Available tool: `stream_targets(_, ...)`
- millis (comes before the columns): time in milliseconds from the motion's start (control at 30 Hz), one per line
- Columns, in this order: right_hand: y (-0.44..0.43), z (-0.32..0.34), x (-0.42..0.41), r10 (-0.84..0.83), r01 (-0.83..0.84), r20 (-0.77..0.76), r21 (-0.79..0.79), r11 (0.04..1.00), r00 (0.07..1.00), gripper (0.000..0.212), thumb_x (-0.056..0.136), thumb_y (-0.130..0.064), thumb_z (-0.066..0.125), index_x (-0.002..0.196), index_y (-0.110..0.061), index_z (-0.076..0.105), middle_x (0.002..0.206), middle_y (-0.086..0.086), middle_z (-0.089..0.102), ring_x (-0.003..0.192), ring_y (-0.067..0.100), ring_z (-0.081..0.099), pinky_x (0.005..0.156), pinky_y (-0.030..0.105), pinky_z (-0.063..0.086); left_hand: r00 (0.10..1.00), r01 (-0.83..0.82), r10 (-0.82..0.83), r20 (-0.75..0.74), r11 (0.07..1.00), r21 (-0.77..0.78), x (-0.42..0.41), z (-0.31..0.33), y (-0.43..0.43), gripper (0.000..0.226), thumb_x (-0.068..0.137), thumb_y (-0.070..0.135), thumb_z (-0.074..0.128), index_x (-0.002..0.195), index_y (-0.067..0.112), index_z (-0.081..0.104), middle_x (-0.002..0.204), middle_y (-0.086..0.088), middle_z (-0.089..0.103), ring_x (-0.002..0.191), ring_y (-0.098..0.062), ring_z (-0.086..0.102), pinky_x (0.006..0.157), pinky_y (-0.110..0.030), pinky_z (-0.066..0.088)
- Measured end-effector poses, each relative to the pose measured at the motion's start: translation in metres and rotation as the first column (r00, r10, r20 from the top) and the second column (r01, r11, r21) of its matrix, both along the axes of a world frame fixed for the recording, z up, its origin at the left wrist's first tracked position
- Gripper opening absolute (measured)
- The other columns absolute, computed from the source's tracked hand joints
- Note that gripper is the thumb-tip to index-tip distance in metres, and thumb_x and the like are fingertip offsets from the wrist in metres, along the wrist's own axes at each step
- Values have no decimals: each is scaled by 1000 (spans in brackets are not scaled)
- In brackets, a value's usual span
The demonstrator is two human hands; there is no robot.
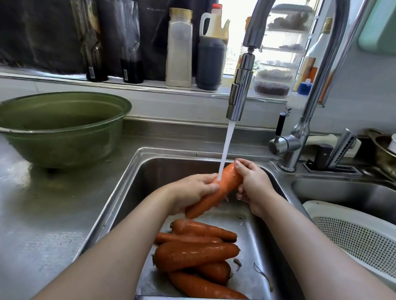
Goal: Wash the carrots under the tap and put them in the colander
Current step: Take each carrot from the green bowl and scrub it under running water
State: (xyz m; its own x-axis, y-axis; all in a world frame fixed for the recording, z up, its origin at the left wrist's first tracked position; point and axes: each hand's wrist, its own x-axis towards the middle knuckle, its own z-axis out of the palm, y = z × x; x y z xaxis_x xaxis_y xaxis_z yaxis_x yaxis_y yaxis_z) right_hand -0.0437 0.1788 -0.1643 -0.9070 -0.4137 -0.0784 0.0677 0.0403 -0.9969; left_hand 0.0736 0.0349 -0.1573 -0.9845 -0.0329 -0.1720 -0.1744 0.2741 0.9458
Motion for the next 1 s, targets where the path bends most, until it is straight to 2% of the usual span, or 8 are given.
stream_targets(100,2,0,0,-12,12,-11,7,1000,1000,16,107,-31,54,121,-25,61,86,8,56,50,14,45,43,26,42,999,-34,34,-23,999,-26,-3,-1,6,32,110,31,47,140,34,54,111,-6,72,102,-21,70,85,-32,57)
stream_targets(300,1,2,3,27,-27,1,-32,999,1000,16,107,-30,56,122,-24,58,88,11,60,41,10,49,42,27,44,929,-356,339,-149,929,-104,-11,3,17,40,110,44,41,99,21,72,87,-16,77,70,-27,74,65,-33,59)
stream_targets(367,0,1,2,23,-22,8,-34,999,1000,17,106,-30,58,122,-24,59,88,10,61,41,10,49,42,27,44,968,-245,239,-71,965,-93,-6,2,7,31,110,44,41,114,31,69,94,-9,77,79,-19,75,70,-29,60)
stream_targets(433,0,1,1,14,-13,14,-27,1000,1000,17,106,-31,58,121,-25,61,87,9,61,40,8,48,42,27,43,997,-70,70,28,997,25,-3,2,-6,29,109,35,49,136,35,60,113,-7,75,102,-21,73,91,-36,59)
stream_targets(533,2,2,0,9,-8,24,-19,1000,1000,15,105,-30,59,119,-24,60,88,10,60,40,9,47,42,26,44,987,9,-9,160,1000,-1,-1,-2,-22,52,92,31,75,140,31,55,128,-6,68,119,-27,67,106,-48,53)
stream_targets(633,5,2,4,40,-37,-30,89,995,999,29,98,-34,71,120,-23,56,96,13,63,44,14,55,41,26,47,987,-82,105,120,980,-183,0,-6,-32,65,74,47,86,132,24,66,114,-3,75,105,-22,73,99,-46,58)
stream_targets(800,16,10,12,197,-91,-205,434,896,959,47,75,-54,86,110,-25,71,101,-1,71,87,13,68,65,25,50,979,-200,193,-63,968,-148,4,-7,-38,36,82,42,85,114,29,76,103,0,76,95,-19,73,74,-30,58)
stream_targets(1000,16,14,15,279,-147,-221,474,868,935,47,75,-66,80,100,-26,79,92,-2,77,88,12,71,65,22,49,907,-412,410,-101,911,3,1,-1,-28,39,78,40,89,106,19,73,103,-10,74,87,-26,76,70,-34,64)
